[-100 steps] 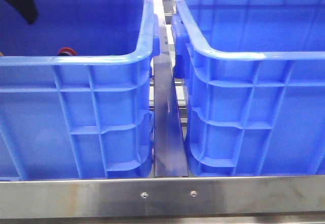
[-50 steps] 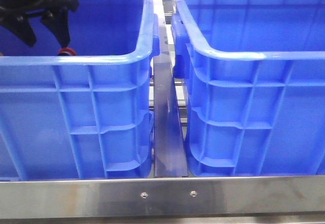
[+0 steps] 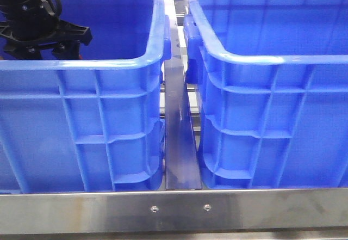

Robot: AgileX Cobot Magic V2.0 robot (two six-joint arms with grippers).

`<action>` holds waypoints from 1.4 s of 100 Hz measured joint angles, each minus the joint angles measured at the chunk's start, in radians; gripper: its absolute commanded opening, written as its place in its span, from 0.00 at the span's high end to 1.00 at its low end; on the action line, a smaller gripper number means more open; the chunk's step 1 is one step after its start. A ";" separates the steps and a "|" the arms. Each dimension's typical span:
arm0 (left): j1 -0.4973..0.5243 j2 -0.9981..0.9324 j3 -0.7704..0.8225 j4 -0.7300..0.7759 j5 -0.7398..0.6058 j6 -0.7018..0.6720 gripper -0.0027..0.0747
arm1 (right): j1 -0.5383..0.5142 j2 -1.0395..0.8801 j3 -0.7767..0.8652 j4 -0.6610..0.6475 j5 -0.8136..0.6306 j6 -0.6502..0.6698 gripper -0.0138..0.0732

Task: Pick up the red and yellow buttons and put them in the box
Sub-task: 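Grasp the red-capped button with the left gripper and lift it, then hand the red button from the left gripper to the right gripper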

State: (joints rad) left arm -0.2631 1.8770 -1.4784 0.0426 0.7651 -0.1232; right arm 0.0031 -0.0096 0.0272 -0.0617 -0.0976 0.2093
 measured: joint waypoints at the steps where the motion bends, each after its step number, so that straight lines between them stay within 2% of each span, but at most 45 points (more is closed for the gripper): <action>1: 0.000 0.000 0.000 0.000 0.000 0.000 0.54 | 0.000 0.000 0.000 0.000 0.000 0.000 0.92; 14: 0.000 0.000 -0.002 0.000 0.005 0.000 0.85 | 0.000 0.000 0.000 0.000 0.000 0.000 0.92; 15: 0.000 0.000 -0.001 0.000 0.005 0.000 0.85 | 0.000 0.000 0.000 0.000 0.000 0.000 0.92; 16: 0.000 0.000 -0.001 0.000 0.005 0.000 0.89 | 0.000 0.000 0.000 0.000 0.000 0.000 0.92; 22: 0.000 -0.002 -0.002 0.000 0.005 0.000 0.99 | 0.000 0.000 0.000 0.000 0.000 0.000 0.92; 52: -0.031 -0.109 0.004 0.003 0.083 0.025 0.99 | 0.000 0.000 0.000 0.000 0.000 0.000 0.92; 73: -0.105 -0.267 0.123 0.003 0.064 0.026 0.99 | 0.000 0.000 0.000 0.000 0.000 0.000 0.92; 103: -0.254 -0.549 0.348 0.003 0.024 0.026 0.99 | 0.000 0.000 0.000 0.000 0.000 0.000 0.92; 124: -0.387 -0.716 0.367 0.003 0.006 0.027 0.99 | 0.000 0.000 0.000 0.000 0.000 0.000 0.92; 140: -0.507 -0.772 0.367 0.002 -0.008 0.027 0.99 | 0.000 0.000 0.000 0.000 0.000 0.000 0.92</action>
State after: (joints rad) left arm -0.7706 1.1051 -1.1118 0.0441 0.7575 -0.0962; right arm 0.0031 -0.0096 0.0272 -0.0617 -0.0976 0.2093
